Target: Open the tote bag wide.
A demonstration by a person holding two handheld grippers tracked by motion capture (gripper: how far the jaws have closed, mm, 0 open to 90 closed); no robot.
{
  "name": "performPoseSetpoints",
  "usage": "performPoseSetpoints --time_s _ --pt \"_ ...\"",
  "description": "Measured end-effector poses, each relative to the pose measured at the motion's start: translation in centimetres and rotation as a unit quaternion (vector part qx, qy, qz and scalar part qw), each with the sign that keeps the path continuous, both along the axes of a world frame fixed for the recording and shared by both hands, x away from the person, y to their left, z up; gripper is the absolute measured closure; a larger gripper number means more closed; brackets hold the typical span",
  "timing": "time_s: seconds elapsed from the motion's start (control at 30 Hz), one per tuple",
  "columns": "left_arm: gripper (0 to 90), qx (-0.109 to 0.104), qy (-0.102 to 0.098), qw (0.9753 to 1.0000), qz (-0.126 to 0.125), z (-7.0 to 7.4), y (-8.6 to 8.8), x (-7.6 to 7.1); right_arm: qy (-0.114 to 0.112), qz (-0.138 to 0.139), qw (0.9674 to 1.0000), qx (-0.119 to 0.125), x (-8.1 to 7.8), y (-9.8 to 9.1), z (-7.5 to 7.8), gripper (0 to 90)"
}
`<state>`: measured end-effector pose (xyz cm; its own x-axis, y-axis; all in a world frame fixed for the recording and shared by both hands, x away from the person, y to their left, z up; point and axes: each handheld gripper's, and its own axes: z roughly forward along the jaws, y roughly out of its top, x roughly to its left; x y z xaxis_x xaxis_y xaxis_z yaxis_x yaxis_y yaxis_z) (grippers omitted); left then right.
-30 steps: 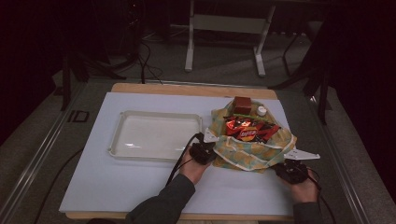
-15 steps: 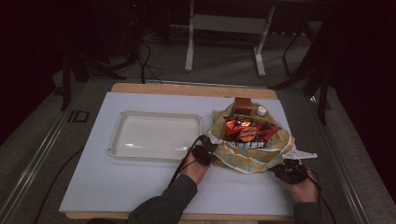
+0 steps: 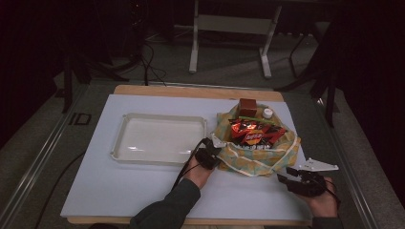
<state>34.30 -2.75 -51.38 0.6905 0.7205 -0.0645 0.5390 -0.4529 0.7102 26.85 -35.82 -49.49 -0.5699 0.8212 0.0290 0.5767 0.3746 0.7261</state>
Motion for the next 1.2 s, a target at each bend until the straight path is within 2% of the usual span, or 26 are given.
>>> performPoseSetpoints --time_s 0.1,0.2,0.23,0.3,0.33,0.4,0.43,0.53,0.57,0.6,0.63,0.67,0.7,0.73,0.8,0.83,0.87,0.97,1.03,1.1,1.13,1.2 --pt "87.8 0.001 -0.002 1.0000 0.000 0.0 0.0 0.0 -0.019 -0.010 0.9996 0.019 -0.2 -0.8 1.2 40.2" --pt "87.6 0.001 -0.003 1.0000 0.000 0.1 0.0 0.0 -0.026 -0.013 0.9992 0.027 -0.2 -1.0 1.7 35.9" --pt "87.6 0.001 -0.004 1.0000 0.001 0.1 0.1 0.0 -0.037 -0.022 0.9986 0.030 -0.2 -1.2 2.2 32.3" --pt "87.6 0.001 -0.004 1.0000 0.001 0.1 0.1 0.0 -0.043 -0.027 0.9982 0.032 -0.2 -1.2 2.5 32.3" --pt "87.5 0.003 -0.005 1.0000 0.001 0.1 0.1 0.1 -0.056 -0.037 0.9970 0.039 -0.1 -1.4 3.2 29.5" --pt "87.5 0.003 -0.006 1.0000 0.002 0.0 0.1 0.1 -0.060 -0.042 0.9964 0.043 0.0 -1.5 3.5 28.9" --pt "87.5 0.003 -0.006 1.0000 0.002 0.0 0.1 0.2 -0.070 -0.048 0.9950 0.053 0.5 -1.6 3.9 29.0" --pt "87.6 0.004 -0.007 1.0000 0.002 0.0 0.0 0.2 -0.078 -0.052 0.9942 0.053 1.2 -1.5 4.2 29.2" --pt "87.5 0.004 -0.008 1.0000 0.003 0.0 0.0 0.2 -0.080 -0.052 0.9935 0.062 2.1 -1.2 4.3 32.7" --pt "87.5 0.004 -0.008 1.0000 0.003 0.0 -0.1 0.3 -0.080 -0.052 0.9935 0.062 2.1 -1.2 4.3 32.7" --pt "87.5 0.006 -0.010 0.9999 0.005 0.0 -0.2 0.4 -0.076 -0.053 0.9929 0.074 3.1 -0.9 4.2 40.4" --pt "87.6 0.006 -0.010 0.9999 0.005 0.0 -0.2 0.4 -0.076 -0.053 0.9929 0.074 3.1 -0.9 4.2 40.4" --pt "87.6 0.012 -0.011 0.9999 0.004 -0.1 -0.4 0.5 -0.071 -0.055 0.9930 0.076 4.0 -0.5 3.9 53.6" --pt "87.6 0.012 -0.011 0.9999 0.004 -0.1 -0.4 0.5 -0.071 -0.055 0.9930 0.076 4.0 -0.5 3.9 53.6" --pt "87.6 0.021 -0.016 0.9997 0.002 -0.2 -0.6 0.6 -0.063 -0.061 0.9931 0.077 4.9 -0.1 3.5 67.0" --pt "87.6 0.024 -0.017 0.9996 0.001 -0.3 -0.7 0.7 -0.058 -0.070 0.9929 0.077 5.6 0.2 3.1 77.5" --pt "87.6 0.028 -0.016 0.9995 0.001 -0.4 -0.8 0.7 -0.054 -0.072 0.9929 0.077 5.9 0.3 2.9 81.1" --pt "87.6 0.035 -0.019 0.9992 0.000 -0.5 -1.0 0.7 -0.046 -0.074 0.9939 0.068 6.4 0.7 2.4 84.9" --pt "87.6 0.042 -0.025 0.9988 -0.002 -0.6 -1.1 0.6 -0.029 -0.071 0.9961 0.044 6.8 1.2 1.6 87.9" --pt "87.7 0.046 -0.027 0.9985 -0.004 -0.6 -1.1 0.5 -0.025 -0.071 0.9965 0.037 6.9 1.4 1.2 88.3" --pt "87.6 0.058 -0.034 0.9977 -0.008 -0.6 -1.2 0.4 -0.015 -0.068 0.9971 0.030 7.0 1.6 0.7 88.8" --pt "87.3 0.059 -0.036 0.9976 -0.010 -0.6 -1.1 0.3 -0.005 -0.067 0.9976 0.014 6.9 1.7 0.0 88.9"
